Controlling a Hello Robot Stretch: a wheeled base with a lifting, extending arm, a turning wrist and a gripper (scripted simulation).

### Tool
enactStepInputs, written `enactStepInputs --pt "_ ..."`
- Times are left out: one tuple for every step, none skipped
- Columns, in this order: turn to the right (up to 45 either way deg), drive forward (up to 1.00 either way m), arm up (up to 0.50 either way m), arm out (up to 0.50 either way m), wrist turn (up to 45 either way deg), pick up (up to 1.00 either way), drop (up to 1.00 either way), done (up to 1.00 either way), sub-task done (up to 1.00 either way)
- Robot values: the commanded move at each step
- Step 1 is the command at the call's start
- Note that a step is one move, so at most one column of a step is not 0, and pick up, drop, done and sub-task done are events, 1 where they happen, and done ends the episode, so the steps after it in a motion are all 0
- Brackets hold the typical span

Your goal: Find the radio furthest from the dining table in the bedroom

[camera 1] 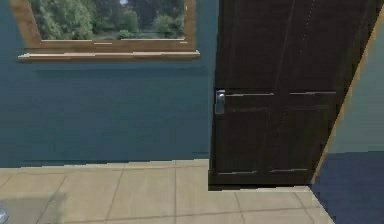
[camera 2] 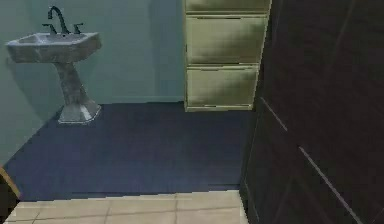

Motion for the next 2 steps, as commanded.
enactStepInputs --pt "-45.0 0.00 0.00 0.00 0.0 0.00 0.00 0.00 0.00" --pt "-18.0 0.00 0.00 0.00 0.0 0.00 0.00 0.00 0.00"
